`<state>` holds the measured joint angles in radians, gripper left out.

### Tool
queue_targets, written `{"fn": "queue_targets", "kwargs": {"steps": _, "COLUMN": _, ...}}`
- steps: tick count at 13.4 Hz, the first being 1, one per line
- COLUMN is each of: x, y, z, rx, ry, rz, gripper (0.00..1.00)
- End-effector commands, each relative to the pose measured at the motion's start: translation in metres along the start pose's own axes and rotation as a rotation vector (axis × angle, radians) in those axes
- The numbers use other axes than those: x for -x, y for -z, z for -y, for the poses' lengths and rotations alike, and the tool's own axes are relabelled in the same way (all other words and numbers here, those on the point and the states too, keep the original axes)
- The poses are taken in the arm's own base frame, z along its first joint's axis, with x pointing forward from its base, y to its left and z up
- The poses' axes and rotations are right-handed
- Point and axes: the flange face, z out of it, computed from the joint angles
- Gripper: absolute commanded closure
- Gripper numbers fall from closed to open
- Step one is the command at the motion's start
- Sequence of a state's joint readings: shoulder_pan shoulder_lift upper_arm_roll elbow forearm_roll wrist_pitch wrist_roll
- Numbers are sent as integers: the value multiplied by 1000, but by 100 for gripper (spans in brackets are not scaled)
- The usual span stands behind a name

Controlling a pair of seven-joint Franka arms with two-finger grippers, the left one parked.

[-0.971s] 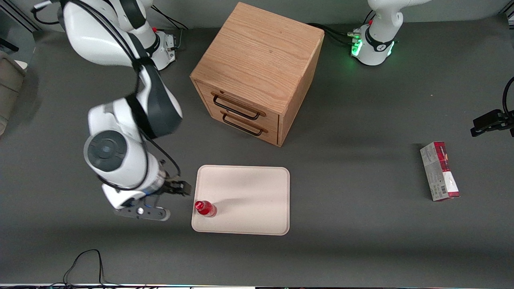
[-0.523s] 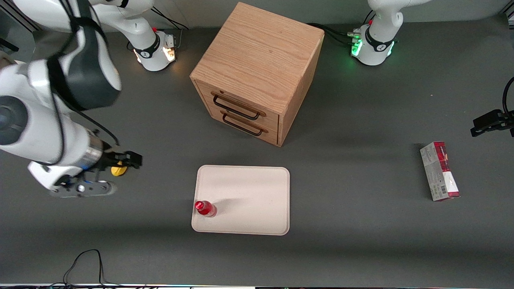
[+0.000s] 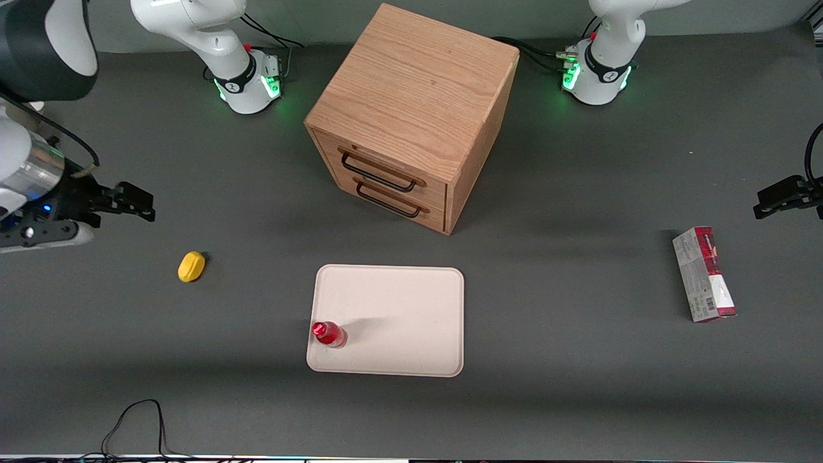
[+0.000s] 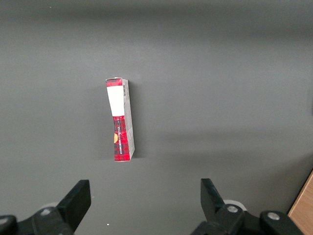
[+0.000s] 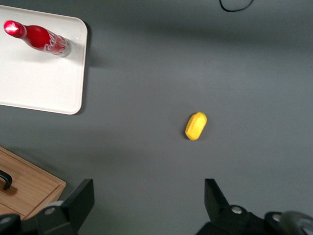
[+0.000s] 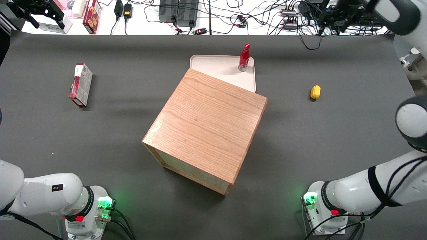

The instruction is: Place coke bottle on tray

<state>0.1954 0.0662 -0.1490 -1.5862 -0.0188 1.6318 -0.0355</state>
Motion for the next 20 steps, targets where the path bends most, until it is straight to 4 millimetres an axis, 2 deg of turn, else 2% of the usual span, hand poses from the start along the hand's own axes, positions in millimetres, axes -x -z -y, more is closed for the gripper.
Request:
{"fn": "queue_targets", "kwargs": {"steps": 1, "x": 12, "y": 4, "z": -8, "rx": -41, "ry": 12, "rz": -28, "gripper": 0}}
{"fn": "queue_targets", "kwargs": {"steps": 3, "x": 11, "y": 6, "z": -15, "rx": -70, "ry": -6, "rz": -33, "gripper": 0}}
{"fn": "queue_targets", "kwargs": {"steps": 8, "x": 7, "y": 20, "z": -10, "rx": -65, "ry": 3, "rz": -56, "gripper": 0}}
{"fn": "queue_targets", "kwargs": {"steps": 10, "x": 6, "y": 17, "z": -11, "rx": -65, "ry": -8, "rz": -51, "gripper": 0}}
{"fn": "queue_targets", "kwargs": {"steps": 13, "x": 13, "y": 12, "z": -34, "rx": -67, "ry": -34, "rz": -4, "gripper": 0}}
{"fn": "queue_targets", "kwargs": {"steps": 18, "x": 9, "y": 9, "z": -33, "rx": -56, "ry": -33, "rz": -6, "gripper": 0}}
{"fn": "queue_targets", "kwargs": {"steps": 20, "x": -2, "y": 13, "z": -32, "rx": -46, "ry": -33, "rz": -15, "gripper": 0}}
